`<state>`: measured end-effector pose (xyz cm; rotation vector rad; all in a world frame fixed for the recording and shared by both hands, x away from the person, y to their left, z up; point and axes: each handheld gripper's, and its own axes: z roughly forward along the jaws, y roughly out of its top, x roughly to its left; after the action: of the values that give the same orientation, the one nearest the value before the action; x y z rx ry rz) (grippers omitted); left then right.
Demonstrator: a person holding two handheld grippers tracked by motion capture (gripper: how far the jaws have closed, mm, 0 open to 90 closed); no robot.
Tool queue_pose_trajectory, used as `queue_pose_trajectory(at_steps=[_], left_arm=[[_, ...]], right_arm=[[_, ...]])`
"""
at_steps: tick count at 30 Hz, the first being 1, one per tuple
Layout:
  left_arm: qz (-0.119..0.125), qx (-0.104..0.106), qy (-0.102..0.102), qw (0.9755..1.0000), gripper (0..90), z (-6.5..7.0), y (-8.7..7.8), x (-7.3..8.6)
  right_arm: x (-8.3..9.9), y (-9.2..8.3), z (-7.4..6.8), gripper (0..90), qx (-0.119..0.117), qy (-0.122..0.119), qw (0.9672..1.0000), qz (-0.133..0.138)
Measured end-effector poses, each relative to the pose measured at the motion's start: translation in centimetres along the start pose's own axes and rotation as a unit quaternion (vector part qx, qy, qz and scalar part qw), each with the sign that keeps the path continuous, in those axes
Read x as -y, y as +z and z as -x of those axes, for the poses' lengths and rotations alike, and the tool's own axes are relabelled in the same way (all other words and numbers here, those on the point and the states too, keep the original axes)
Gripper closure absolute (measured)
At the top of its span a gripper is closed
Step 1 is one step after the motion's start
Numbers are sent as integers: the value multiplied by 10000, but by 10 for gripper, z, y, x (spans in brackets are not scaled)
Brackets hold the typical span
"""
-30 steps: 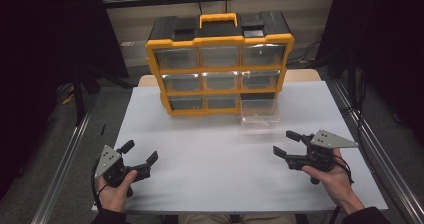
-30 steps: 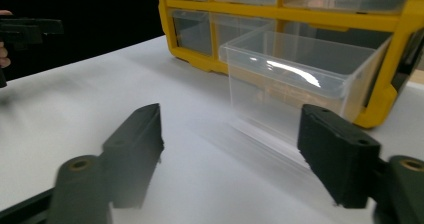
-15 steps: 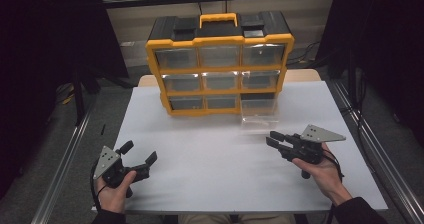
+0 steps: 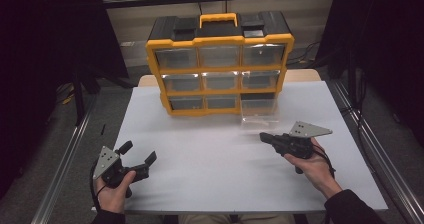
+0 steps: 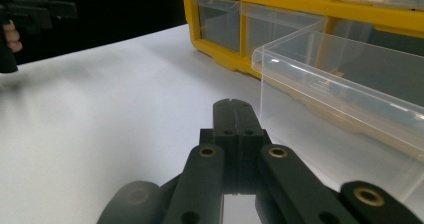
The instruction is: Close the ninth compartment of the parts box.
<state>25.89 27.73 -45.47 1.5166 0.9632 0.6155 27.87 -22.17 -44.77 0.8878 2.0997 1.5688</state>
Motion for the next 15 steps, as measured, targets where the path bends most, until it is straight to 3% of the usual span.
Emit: queue_pose_trajectory(at_steps=[3, 4, 5, 6, 15], left_arm=[[-78, 16, 138, 9999, 34, -2, -2, -1], [29, -14, 5, 10000, 34, 1, -1, 0], [42, -34, 0, 10000, 34, 1, 0, 0], [-114, 3, 216, 9997, 34, -2, -3, -1], [-70, -18, 250, 9997, 41, 0, -3, -2]], right_arm=[[-1, 5, 2, 900, -14, -21, 10000, -14], [-1, 8, 2, 900, 40, -35, 10000, 1], [-1, 10, 3, 900, 27, -32, 10000, -36], [-1, 12, 4, 900, 34, -23, 10000, -32], [3, 21, 14, 900, 150, 14, 9998, -103]])
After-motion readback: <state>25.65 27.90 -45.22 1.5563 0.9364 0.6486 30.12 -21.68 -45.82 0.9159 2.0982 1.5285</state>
